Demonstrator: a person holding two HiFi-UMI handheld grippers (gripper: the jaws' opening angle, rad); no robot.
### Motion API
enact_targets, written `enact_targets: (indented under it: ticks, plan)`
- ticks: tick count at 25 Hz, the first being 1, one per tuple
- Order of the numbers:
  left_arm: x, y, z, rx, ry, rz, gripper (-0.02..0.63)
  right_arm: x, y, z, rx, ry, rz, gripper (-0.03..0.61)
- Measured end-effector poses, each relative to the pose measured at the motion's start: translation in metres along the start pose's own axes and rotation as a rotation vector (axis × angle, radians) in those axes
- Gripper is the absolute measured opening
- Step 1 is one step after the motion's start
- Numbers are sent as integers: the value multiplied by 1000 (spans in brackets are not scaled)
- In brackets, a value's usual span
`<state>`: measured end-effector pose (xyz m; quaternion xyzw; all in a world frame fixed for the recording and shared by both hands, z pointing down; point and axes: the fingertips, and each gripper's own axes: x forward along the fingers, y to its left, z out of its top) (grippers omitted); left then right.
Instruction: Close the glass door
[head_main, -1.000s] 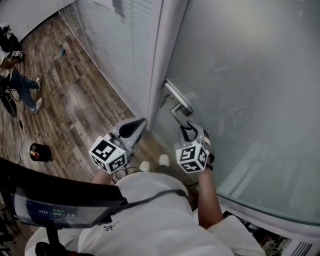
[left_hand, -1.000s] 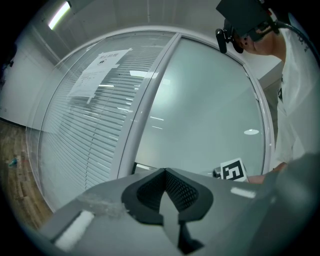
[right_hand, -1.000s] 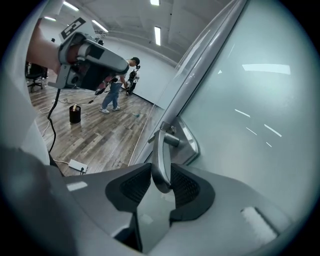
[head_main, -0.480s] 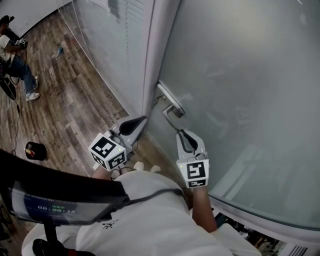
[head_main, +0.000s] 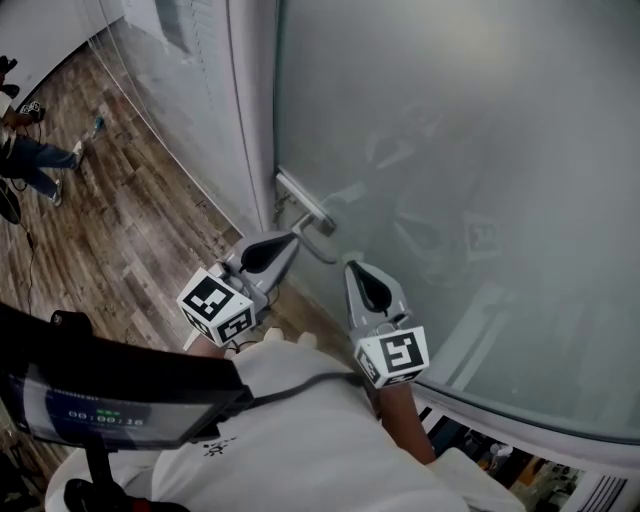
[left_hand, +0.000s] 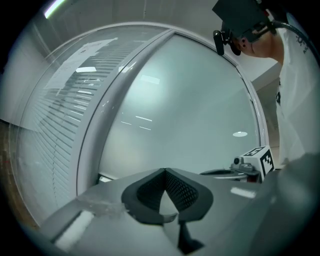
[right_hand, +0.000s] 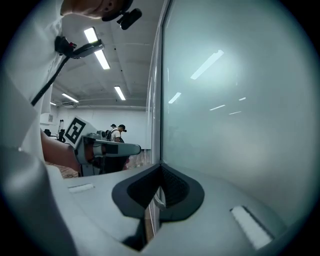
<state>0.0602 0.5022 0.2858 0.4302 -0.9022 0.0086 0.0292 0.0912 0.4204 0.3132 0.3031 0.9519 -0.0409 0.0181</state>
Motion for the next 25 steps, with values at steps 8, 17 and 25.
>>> enact_targets:
  ticks: [8,17,25]
  plan:
    - [2,1,2,9,8,-3,6,-1,-10,-5,21,19,-26,8]
    - [-2,6,-3,8,11,14,6,4,-6,-12,-3,44,-11,8]
    - [-4,4,-5,4,10,8,6,1,-3,-19,-9,56,-24,8]
